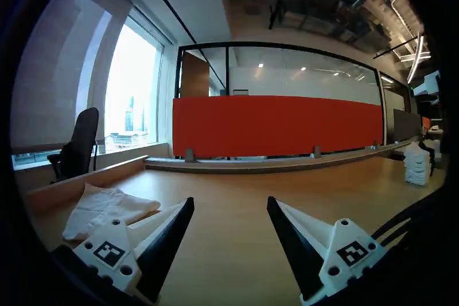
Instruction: Fold towel
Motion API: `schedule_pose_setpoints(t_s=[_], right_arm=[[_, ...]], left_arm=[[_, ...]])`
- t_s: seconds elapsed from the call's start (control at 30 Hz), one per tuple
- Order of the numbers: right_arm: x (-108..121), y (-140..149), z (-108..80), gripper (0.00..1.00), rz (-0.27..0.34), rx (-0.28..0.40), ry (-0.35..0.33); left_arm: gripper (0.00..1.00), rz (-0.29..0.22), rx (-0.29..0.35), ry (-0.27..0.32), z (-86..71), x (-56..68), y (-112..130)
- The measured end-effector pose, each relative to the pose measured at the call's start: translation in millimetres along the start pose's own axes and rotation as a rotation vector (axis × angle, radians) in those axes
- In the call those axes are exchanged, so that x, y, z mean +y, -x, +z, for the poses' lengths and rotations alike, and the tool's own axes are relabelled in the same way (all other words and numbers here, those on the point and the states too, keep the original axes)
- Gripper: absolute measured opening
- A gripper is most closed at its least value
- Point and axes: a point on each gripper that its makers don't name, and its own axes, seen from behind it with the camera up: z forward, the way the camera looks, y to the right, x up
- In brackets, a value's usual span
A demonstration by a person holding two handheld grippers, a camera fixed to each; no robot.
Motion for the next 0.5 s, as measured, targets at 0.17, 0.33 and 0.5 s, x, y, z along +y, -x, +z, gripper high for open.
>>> schedule_pose_setpoints(t_s=[0.17,0.33,0.5], right_arm=[[5,1,0.0,1.00,0.005,-0.002,0.006],[15,-2,-2.1,1.00,0.003,-0.003,0.025],[29,-8,-4.4,1.00,-0.019,0.017,0.048]], left_arm=[[0.95,0.000,-0.001,-0.001,-0.3,-0.6,1],[0.95,0.001,0.000,-0.001,-0.6,0.1,1],[0.95,0.000,0.000,-0.001,-0.5,0.1,1]])
